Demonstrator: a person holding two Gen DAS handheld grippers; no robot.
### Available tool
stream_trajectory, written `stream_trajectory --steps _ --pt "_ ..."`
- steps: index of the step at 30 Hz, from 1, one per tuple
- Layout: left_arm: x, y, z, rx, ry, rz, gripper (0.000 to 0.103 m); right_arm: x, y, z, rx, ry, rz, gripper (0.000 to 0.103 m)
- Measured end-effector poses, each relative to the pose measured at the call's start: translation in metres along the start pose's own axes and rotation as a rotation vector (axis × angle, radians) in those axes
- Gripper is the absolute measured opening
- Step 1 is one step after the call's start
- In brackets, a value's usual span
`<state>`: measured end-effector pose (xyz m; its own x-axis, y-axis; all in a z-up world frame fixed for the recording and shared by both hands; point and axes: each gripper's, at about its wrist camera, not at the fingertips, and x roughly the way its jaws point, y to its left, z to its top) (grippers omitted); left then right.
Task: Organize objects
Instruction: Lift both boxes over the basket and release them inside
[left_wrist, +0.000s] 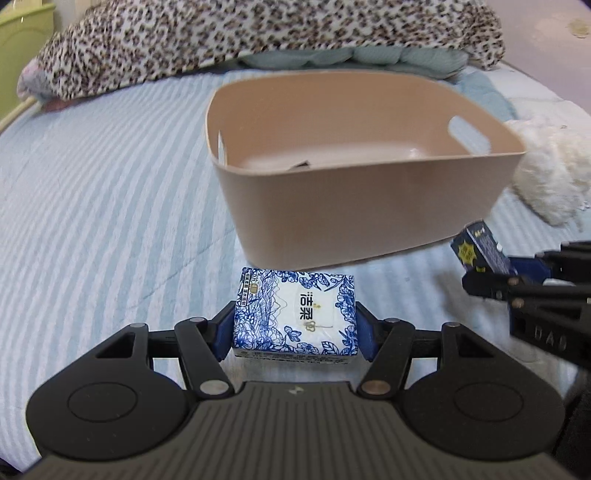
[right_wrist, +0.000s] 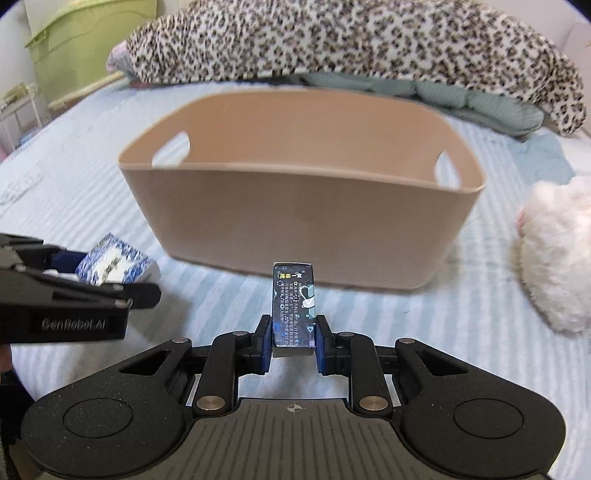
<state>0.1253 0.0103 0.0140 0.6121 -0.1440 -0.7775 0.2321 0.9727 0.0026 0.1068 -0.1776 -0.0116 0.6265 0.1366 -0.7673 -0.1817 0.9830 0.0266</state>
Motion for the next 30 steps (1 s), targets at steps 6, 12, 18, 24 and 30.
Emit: stream_trajectory --steps 6,12,18,24,30 --pt "-0.033 -0.010 0.009 0.004 -0.078 0.003 0.065 -0.031 -0.004 0.008 -0.013 -0.068 -0.012 0.021" --pt "-0.054 -0.010 0.040 0.034 -0.170 0.023 0.065 -0.055 -0.008 0.029 -0.008 -0.150 0.003 0.021" --pt "-0.059 -0.011 0.069 0.020 -0.238 0.029 0.065 -0.069 -0.017 0.059 0.005 -0.231 0.006 0.021" --pt "-0.037 -0.011 0.100 0.002 -0.258 0.038 0.065 -0.057 -0.031 0.087 0.048 -0.264 -0.013 0.021" --pt "0.009 -0.014 0.122 0.018 -0.217 0.089 0.065 -0.021 -0.046 0.106 0.093 -0.226 -0.029 0.021"
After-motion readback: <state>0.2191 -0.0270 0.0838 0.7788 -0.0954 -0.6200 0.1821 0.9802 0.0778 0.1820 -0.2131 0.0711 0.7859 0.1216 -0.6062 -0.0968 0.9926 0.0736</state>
